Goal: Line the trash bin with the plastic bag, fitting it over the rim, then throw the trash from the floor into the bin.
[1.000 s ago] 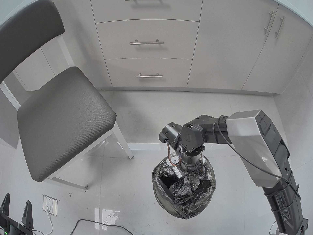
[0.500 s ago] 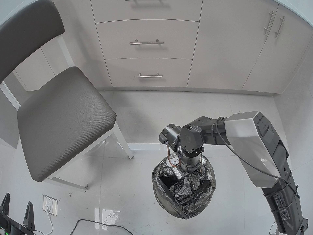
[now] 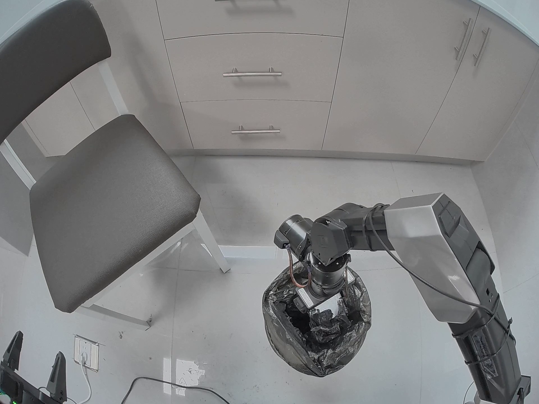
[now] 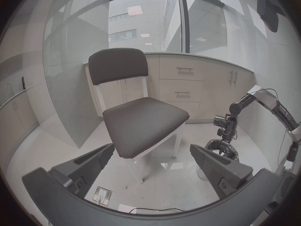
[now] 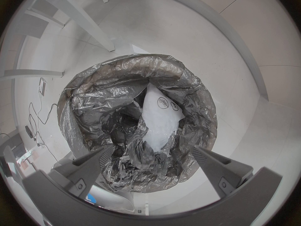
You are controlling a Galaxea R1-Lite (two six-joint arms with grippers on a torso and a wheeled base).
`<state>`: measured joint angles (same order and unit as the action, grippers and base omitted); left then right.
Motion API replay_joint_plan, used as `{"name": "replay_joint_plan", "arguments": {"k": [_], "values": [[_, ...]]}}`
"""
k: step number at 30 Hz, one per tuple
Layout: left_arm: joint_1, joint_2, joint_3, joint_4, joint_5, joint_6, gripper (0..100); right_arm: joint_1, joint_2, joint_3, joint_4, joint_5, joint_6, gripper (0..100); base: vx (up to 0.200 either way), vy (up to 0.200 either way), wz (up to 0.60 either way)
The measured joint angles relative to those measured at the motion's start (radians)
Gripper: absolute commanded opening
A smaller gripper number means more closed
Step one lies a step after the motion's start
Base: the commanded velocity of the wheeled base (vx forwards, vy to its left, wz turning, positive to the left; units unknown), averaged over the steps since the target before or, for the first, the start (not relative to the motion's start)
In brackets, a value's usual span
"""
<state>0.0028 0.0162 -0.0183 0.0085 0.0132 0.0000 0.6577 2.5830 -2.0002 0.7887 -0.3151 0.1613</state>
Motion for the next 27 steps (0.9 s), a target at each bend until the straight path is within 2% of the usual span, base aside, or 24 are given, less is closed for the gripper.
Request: {"name": "replay_joint_plan", "arguments": {"k": [16, 17, 27], "values": [[0.000, 0.000, 0.001, -0.009, -0.001, -0.004, 100, 0.009, 0.004, 0.000, -0.003, 0.004, 0.005, 100, 0.000, 0.000, 0.00], [0.000, 0.000, 0.001, -0.009, -0.002, -0.004, 100, 0.009, 0.007, 0.000, -0.003, 0.004, 0.006, 0, 0.000, 0.000, 0.00], [0.000, 0.000, 0.001, -0.009, -0.002, -0.006, 100, 0.007, 0.052, 0.000, -0.006, 0.009, 0.008, 0, 0.000, 0.000, 0.00]]}}
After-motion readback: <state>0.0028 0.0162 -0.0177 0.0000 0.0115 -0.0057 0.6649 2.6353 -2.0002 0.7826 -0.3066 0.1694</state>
